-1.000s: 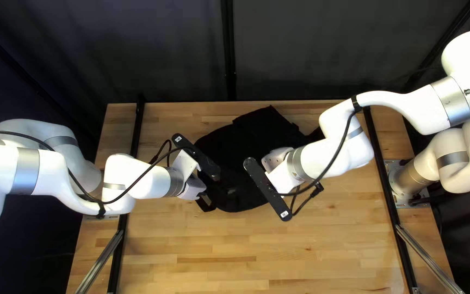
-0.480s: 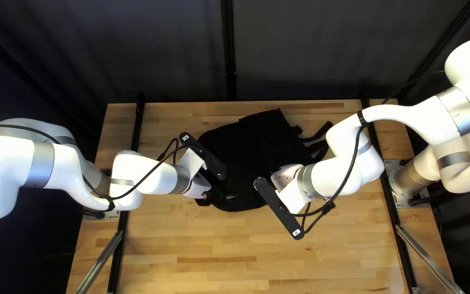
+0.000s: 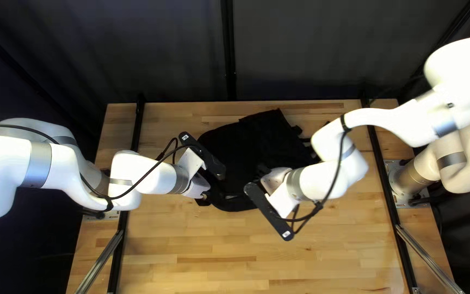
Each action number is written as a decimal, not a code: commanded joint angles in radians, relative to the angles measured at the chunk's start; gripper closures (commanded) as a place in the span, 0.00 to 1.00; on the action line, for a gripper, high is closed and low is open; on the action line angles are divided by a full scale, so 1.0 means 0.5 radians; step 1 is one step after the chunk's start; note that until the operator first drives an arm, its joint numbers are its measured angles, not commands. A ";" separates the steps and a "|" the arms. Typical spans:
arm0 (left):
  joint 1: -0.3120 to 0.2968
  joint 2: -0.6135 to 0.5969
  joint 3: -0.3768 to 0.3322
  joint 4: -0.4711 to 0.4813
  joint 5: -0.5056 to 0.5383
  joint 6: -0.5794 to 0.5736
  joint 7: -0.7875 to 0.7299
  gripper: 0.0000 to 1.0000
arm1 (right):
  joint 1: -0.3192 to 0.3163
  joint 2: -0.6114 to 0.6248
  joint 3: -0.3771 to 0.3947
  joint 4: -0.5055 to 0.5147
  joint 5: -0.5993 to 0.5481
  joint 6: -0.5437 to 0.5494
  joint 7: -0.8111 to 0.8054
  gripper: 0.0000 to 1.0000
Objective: Remove a lunch box from a kids backpack
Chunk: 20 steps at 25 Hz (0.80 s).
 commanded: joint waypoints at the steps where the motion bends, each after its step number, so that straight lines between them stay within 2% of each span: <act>1: -0.012 -0.010 -0.003 -0.008 -0.008 0.004 -0.010 1.00 | 0.006 0.134 -0.019 0.134 -0.024 0.042 0.007 0.00; 8: -0.030 -0.036 -0.010 -0.029 -0.023 0.006 -0.033 1.00 | 0.033 0.208 -0.030 0.166 -0.071 0.044 0.082 0.00; 9: -0.027 -0.034 -0.012 -0.027 -0.021 0.004 -0.034 1.00 | 0.033 0.210 -0.031 0.164 -0.075 0.041 0.089 0.05; 10: -0.025 -0.032 -0.013 -0.022 -0.021 0.007 -0.035 1.00 | 0.037 0.216 -0.036 0.160 -0.088 0.036 0.111 0.37; 11: -0.027 -0.032 -0.010 -0.021 -0.022 0.008 -0.033 1.00 | 0.038 0.216 -0.037 0.156 -0.091 0.034 0.118 0.48; 12: -0.025 -0.032 -0.009 -0.018 -0.022 0.011 -0.033 1.00 | 0.036 0.215 -0.036 0.156 -0.087 0.035 0.116 1.00; 20: -0.039 -0.044 0.017 -0.020 -0.026 0.031 -0.011 1.00 | 0.040 0.170 -0.024 0.120 -0.071 0.040 0.114 1.00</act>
